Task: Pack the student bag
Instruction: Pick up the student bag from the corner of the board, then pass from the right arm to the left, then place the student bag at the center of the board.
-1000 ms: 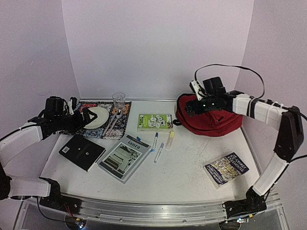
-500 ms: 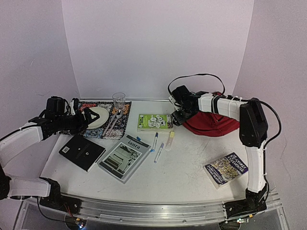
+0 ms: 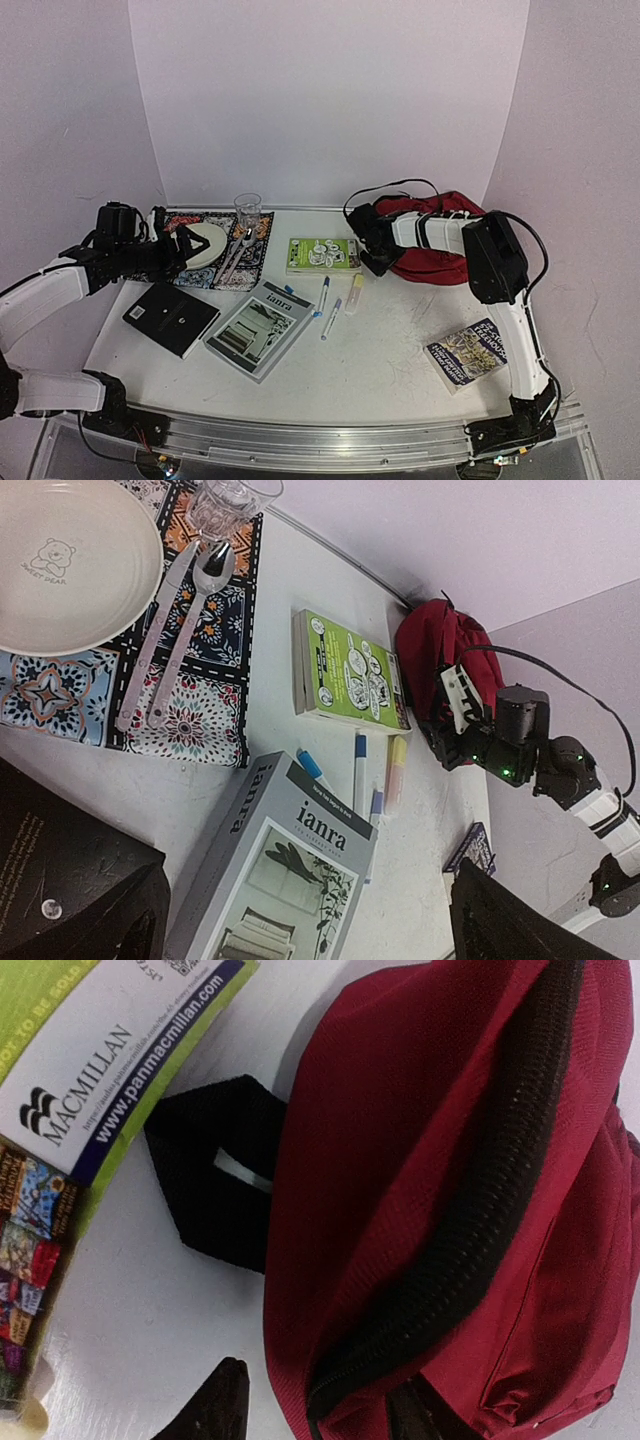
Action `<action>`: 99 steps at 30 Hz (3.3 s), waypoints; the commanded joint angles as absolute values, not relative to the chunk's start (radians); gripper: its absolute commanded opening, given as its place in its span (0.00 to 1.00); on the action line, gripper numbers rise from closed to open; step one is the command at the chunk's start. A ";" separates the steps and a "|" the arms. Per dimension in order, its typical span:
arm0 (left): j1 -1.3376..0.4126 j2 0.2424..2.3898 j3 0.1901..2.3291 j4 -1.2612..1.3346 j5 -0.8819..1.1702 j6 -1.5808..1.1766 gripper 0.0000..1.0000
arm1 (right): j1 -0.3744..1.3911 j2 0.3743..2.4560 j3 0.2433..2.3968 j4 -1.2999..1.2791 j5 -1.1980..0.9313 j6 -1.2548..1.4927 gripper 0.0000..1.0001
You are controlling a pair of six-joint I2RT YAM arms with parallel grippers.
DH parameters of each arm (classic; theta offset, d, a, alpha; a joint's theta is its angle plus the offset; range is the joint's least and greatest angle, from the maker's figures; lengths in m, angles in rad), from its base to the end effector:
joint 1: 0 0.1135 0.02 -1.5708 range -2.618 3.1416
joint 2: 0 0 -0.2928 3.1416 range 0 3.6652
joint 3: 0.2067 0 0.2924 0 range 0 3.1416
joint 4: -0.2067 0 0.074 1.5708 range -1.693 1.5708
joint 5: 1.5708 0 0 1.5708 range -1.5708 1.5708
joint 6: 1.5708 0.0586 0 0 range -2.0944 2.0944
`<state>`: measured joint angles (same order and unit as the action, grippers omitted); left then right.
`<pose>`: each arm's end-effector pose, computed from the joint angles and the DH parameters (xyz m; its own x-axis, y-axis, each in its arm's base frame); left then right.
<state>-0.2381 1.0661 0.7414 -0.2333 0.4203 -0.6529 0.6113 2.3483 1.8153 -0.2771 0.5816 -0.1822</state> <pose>0.2635 -0.0886 0.2679 -0.7439 -0.3902 -0.5426 0.1257 0.7158 -0.6870 0.4993 0.3106 0.1394 -0.5527 -0.5722 -0.6059 -0.2741 0.8114 -0.5163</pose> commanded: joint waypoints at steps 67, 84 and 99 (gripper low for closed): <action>-0.934 2.098 1.647 -0.029 0.154 -1.020 0.78 | 0.891 1.292 0.979 -0.206 0.152 -0.008 0.07; -1.057 2.067 1.613 0.049 0.140 -0.986 0.00 | 0.853 1.009 0.978 -0.286 0.336 0.177 0.64; -1.236 2.088 1.527 0.104 -0.021 -1.051 0.00 | 0.392 0.994 0.866 -0.386 0.160 0.399 0.67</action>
<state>-1.1853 2.1033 1.5486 0.0185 0.0235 -1.0235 0.4591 0.9852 0.9099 -0.3374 0.1990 0.2880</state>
